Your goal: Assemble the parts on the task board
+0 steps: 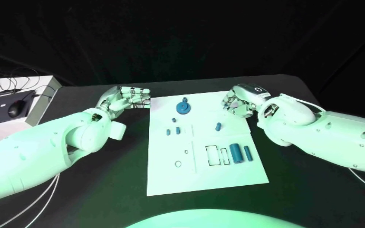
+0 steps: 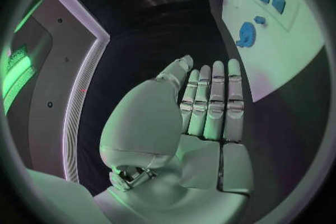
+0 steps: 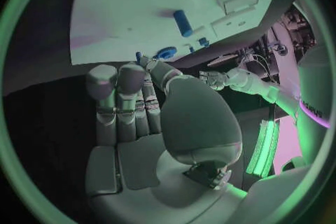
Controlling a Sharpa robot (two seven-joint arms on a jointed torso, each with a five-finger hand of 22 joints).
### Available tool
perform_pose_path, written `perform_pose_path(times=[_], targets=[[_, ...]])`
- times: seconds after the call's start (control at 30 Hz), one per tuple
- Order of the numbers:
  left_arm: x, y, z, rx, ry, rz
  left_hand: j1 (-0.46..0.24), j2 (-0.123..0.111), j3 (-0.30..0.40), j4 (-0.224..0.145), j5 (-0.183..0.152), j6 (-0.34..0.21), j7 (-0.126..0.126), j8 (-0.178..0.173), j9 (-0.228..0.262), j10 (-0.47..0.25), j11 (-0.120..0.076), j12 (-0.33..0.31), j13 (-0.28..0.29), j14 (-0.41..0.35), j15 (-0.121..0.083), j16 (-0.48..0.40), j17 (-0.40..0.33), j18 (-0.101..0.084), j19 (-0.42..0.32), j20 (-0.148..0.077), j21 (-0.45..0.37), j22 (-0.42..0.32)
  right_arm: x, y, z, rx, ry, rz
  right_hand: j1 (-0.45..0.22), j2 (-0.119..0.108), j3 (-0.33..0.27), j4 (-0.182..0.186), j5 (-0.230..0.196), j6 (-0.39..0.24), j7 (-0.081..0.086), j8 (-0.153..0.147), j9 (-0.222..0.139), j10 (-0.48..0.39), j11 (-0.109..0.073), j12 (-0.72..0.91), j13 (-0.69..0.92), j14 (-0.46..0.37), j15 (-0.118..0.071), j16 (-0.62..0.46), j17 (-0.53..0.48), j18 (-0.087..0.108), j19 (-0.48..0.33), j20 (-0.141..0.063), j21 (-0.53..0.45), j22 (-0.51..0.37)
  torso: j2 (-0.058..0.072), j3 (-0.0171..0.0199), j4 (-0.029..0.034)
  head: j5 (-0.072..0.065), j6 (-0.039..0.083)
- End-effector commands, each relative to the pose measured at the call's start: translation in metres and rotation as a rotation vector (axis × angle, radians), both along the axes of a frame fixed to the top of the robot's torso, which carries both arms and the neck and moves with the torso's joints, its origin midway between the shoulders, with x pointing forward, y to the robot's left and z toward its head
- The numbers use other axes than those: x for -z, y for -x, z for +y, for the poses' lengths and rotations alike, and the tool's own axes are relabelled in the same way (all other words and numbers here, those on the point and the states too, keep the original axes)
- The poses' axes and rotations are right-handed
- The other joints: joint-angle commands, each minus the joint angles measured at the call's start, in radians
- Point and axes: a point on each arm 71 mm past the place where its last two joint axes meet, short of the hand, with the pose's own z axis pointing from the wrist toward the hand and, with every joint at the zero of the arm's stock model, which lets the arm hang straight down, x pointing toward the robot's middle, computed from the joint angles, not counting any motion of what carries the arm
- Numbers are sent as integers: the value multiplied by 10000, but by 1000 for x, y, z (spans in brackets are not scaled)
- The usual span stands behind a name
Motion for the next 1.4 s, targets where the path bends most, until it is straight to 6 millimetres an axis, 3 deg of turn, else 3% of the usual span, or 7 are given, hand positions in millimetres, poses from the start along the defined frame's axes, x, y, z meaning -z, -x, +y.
perform_pose_path(times=[0.03, 0.37, 0.53, 0.7, 0.93, 1.4], targets=[[0, 0, -1, 35, -3, -67, -53, -52, 0, -60, -8, -80, 2, -13, 6, -56, -2, -22, -14, 25, 20, -16, 0, -107, -17, -54, 31, 10, -7, 4, 3, -75, -1153, 683, 33, 235, -54, -80, 71, -31, 33, 43, 1, 317, -310, 36, 17, -17, -36, 78, -45, 167, 172, -10, -349, 344, -5, -2, -3, 43, 25], [0, -1, -5, 42, -272, -216, -100, -72, -15, -46, -7, -95, 27, -8, 8, -83, 11, -21, -13, 19, 27, -16, 3, -106, -22, -41, 23, 8, -15, 33, 37, -1240, -1860, 988, 42, 317, -142, -160, 41, -62, 60, 30, -10, 271, -298, 31, 16, -27, -30, 44, -129, 180, 321, 8, -947, 756, -1, -3, 9, 256, 51], [0, -1, -10, 108, 197, -92, -135, -118, -57, -24, -11, -84, -40, -4, 10, -126, 13, -22, -14, -35, 47, -25, 0, -115, -53, -8, -17, -25, -9, 47, 55, -1741, -1759, 710, 32, 312, -131, -165, 45, -59, 60, 31, -14, 271, -296, 31, 15, -28, -30, 55, -144, 179, 388, 8, -1110, 908, 8, -18, -5, 419, -31], [-2, 1, -16, 148, 511, -62, -143, -113, -71, -9, -15, -53, -69, -4, 10, -135, 8, -19, -13, -51, 50, -20, 2, -115, -64, 6, -39, -50, -1, 58, 72, -2265, -1527, 556, 34, 282, -111, -167, 27, -37, 49, 33, -19, 291, -303, 38, 18, -33, -31, 92, -156, 168, 495, 2, -1322, 1156, -2, -24, 6, 500, -76], [-3, 2, -23, 241, 681, -44, -145, -116, -93, 10, -14, -84, -20, -10, 7, -170, 28, -20, -13, -73, 61, -22, 8, -111, -65, 23, -60, -91, 17, 71, 91, -2791, -1283, 778, 32, 286, -98, -158, 20, -33, 49, 31, -21, 293, -305, 31, 15, -37, -37, 108, -164, 165, 555, -1, -1460, 1226, 19, -24, 12, 714, -230], [-4, 3, -23, 220, 640, -37, -114, -147, -161, 31, -14, -177, 63, -6, 10, -259, 75, -17, -11, -148, 95, -19, 15, -104, -79, 58, -85, -204, 41, 80, 112, -3024, -833, 978, 36, 267, -94, -169, 21, -19, 44, 32, -18, 303, -311, 31, 15, -30, -38, 113, -169, 163, 578, -3, -1476, 1234, 5, -12, 15, 813, -474]])
